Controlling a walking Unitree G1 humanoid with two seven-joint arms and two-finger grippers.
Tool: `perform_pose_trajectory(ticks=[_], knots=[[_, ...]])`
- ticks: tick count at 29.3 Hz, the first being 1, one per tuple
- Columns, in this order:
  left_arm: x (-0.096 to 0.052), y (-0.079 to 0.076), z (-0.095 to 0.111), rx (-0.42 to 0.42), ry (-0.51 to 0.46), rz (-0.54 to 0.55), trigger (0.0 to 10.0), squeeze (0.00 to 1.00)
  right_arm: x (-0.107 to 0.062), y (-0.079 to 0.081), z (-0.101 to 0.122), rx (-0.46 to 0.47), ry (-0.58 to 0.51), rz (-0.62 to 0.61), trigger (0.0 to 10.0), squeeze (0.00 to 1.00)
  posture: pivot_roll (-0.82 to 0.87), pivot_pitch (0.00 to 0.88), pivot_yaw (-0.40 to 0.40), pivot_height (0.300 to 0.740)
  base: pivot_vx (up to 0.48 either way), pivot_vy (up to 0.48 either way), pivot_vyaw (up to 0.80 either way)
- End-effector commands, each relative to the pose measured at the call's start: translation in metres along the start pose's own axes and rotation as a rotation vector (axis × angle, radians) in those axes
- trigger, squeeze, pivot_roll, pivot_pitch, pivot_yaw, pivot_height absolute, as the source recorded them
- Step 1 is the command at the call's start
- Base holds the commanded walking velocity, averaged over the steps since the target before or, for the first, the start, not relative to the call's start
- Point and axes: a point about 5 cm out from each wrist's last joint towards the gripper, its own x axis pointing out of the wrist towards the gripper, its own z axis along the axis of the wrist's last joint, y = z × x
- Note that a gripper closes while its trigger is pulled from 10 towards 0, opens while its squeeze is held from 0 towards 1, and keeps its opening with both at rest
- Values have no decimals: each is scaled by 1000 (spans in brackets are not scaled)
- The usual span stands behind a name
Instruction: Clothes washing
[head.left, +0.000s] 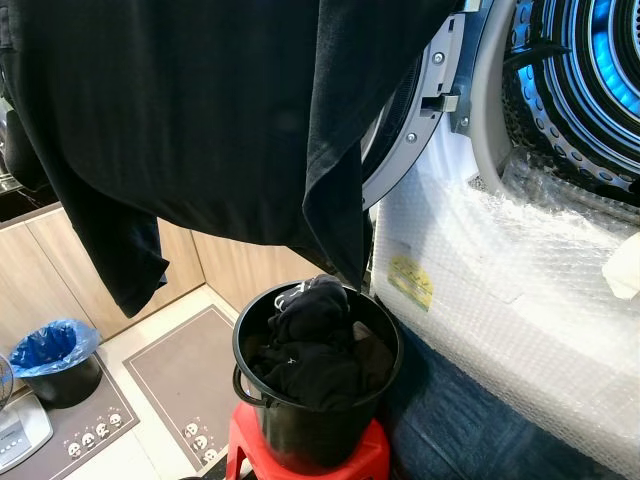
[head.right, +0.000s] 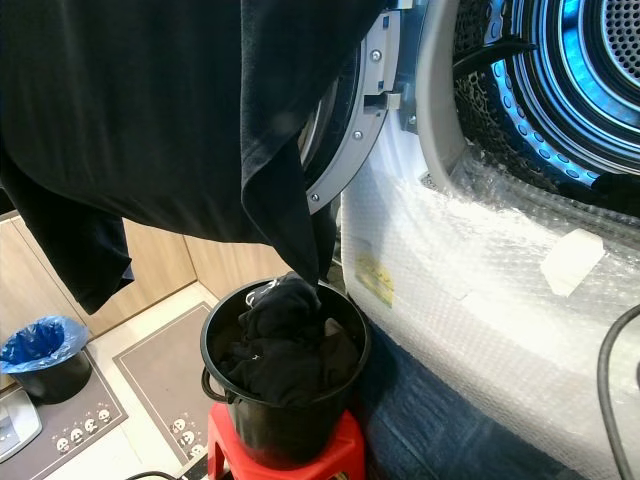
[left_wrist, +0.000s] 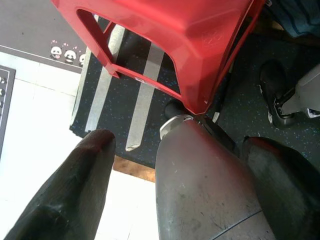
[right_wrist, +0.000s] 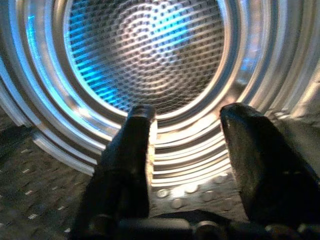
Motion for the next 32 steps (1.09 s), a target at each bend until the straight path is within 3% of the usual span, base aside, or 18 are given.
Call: perform_pose_trajectory(ticks=[1,3,4,12,13,17,21,23,24,28,32], knots=[[-2,-2,-13,12,53,-6,10000,0,-3,8,6,66,-48,103,10000,714,-91,0,0,740,0,0,0],[-2,-2,-13,13,53,-6,10000,0,-5,10,6,83,-64,147,10000,714,-92,0,3,740,0,0,0],[-2,-2,-13,13,53,-6,10000,0,-6,12,4,117,-68,184,10000,0,-91,0,3,740,0,0,0],[-2,-1,-14,23,53,-2,10000,0,-31,9,-16,269,-200,409,10000,0,-96,0,13,740,0,0,0],[-2,-1,-14,28,54,-2,10000,0,-43,8,-24,321,-217,478,10000,0,-102,0,21,740,0,0,0],[-2,1,-14,42,55,-3,10000,0,-69,11,-33,380,-267,639,10000,0,-119,0,33,740,0,0,0],[-2,2,-11,66,48,-7,10000,0,-96,14,-34,605,-299,772,10000,0,-131,0,43,740,0,0,0],[-2,3,-10,70,47,-8,10000,0,-101,15,-33,637,-305,796,10000,0,-131,0,43,740,0,0,0],[-1,3,-9,77,44,-9,10000,0,-117,18,-34,701,-304,902,10000,0,-140,0,50,740,0,0,0],[-1,3,-5,87,36,-13,10000,0,-151,24,-41,782,-281,1110,10000,0,-146,0,53,740,0,0,0],[0,3,-3,90,32,-16,10000,0,-188,32,-60,747,-167,1360,10000,0,-150,0,55,740,0,0,0]])
